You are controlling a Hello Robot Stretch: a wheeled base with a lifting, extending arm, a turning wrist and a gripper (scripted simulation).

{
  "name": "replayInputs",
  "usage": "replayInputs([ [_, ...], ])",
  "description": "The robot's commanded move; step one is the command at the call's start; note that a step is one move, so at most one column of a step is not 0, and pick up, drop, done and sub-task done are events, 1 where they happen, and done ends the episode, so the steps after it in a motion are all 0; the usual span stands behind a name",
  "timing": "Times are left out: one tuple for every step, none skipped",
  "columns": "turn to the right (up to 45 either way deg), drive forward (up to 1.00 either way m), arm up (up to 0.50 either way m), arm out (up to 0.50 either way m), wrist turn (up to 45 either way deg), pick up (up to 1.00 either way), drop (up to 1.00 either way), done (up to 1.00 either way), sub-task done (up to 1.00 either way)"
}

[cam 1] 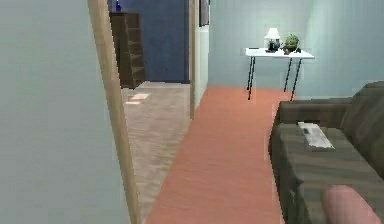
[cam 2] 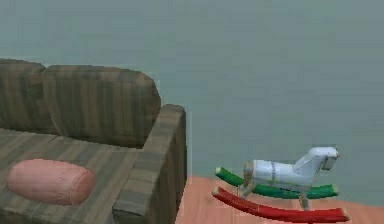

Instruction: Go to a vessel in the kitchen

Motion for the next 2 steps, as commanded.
replayInputs([
  [0.0, 1.0, 0.0, 0.0, 0.0, 0.0, 0.0, 0.0, 0.0],
  [0.0, 0.15, 0.0, 0.0, 0.0, 0.0, 0.0, 0.0, 0.0],
])
